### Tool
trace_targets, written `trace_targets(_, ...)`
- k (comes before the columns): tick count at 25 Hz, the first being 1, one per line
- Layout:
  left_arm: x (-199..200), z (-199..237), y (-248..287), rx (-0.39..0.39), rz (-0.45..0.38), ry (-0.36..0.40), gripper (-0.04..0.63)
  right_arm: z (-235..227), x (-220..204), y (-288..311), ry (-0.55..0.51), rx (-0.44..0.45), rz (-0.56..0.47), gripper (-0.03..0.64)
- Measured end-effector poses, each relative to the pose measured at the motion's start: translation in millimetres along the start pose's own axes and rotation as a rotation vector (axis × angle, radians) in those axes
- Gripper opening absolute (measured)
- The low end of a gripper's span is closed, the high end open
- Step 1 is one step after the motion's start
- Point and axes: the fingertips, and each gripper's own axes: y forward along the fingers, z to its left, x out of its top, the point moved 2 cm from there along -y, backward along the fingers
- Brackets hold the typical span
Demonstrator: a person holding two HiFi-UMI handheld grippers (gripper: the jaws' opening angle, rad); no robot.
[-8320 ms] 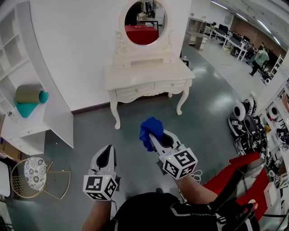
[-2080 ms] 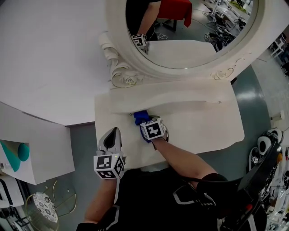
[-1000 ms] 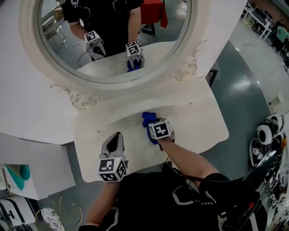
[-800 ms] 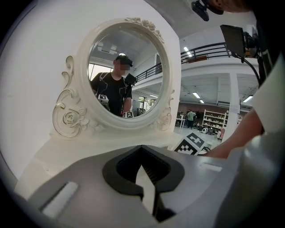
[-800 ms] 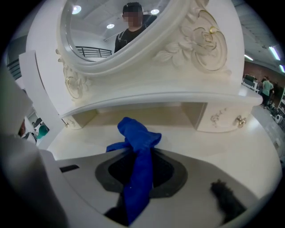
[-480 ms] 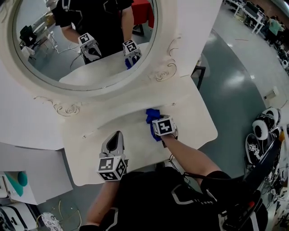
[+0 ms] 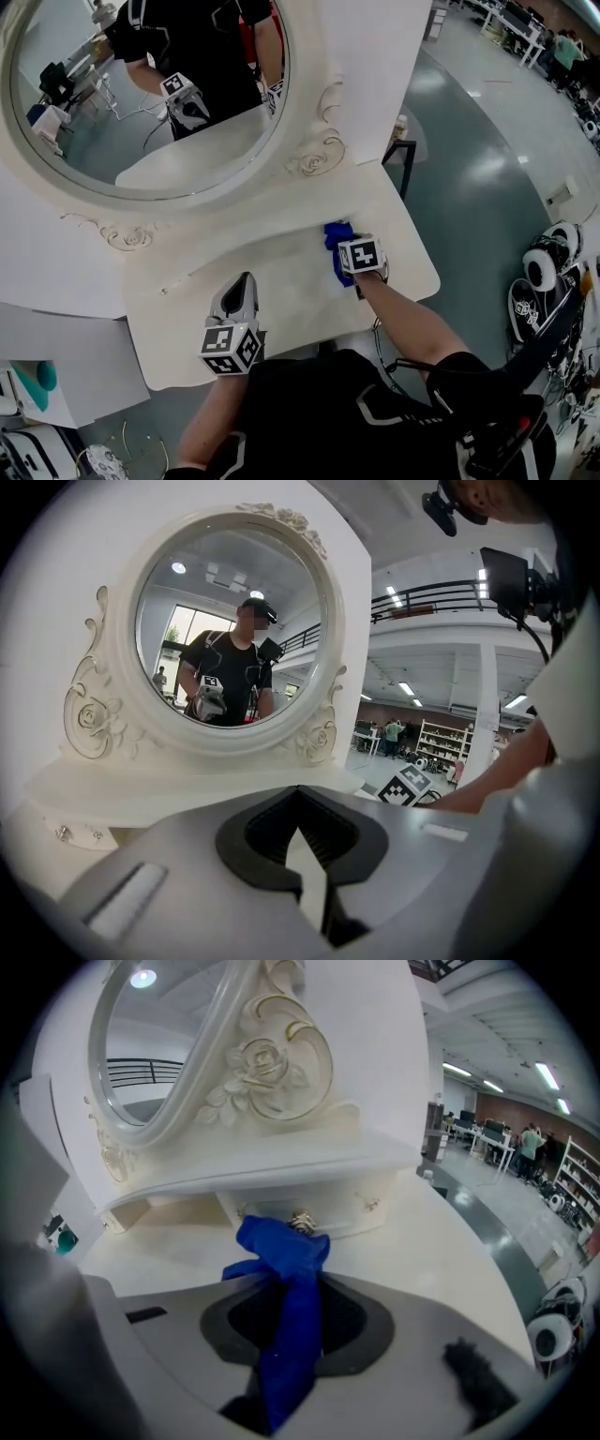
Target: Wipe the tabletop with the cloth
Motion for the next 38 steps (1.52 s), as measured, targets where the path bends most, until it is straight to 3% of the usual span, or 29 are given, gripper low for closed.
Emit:
trace_targets(4,2.0,-9.8,5.3,-0.003,-0.002,0.02,0.008,-26.5,-0.3,-2.4,0.015,0.009,0.013,0.091)
trace_targets(21,2.2,-29.0,11.8,0.006,0.02,0.049,0.008,-165.3,-7.8,-31.2,0.178,-0.149,-0.008,0.091)
trace_targets(38,-3.3,-17.8,8.1,0.022,0.036,0.026,0.008,-215.8,-12.9,-44.9,0.201,-0.26,0.006,0.089)
